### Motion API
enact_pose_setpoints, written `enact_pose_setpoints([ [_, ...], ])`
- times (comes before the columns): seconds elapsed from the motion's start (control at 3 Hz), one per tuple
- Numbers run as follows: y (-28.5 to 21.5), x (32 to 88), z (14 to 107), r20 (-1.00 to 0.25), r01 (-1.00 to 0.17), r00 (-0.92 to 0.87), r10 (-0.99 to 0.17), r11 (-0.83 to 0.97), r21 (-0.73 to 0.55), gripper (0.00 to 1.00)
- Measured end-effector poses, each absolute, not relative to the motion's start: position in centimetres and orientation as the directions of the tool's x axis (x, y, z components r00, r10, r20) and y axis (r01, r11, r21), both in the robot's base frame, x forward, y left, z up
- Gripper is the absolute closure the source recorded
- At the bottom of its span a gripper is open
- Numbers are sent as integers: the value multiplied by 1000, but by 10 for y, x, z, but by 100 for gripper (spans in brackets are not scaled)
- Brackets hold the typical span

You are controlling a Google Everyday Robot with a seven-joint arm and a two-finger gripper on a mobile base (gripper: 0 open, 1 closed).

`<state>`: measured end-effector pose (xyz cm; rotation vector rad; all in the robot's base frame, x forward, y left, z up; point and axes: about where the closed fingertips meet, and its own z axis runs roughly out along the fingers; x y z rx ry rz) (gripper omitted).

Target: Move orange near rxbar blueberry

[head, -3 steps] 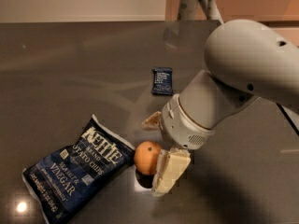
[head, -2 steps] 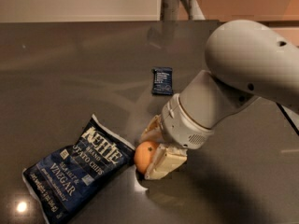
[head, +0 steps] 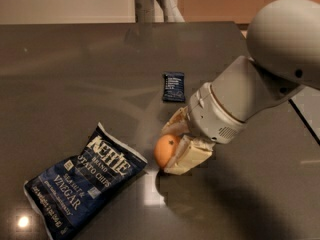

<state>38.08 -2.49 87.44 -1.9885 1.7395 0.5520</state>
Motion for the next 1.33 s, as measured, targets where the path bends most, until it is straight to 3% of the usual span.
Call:
enact_pose_setpoints([
  [0.33, -50, 411, 894, -568, -994, 100, -817, -54, -97, 100],
  [1.33, -85, 512, 885, -568, -994, -5, -823, 67, -88, 100],
])
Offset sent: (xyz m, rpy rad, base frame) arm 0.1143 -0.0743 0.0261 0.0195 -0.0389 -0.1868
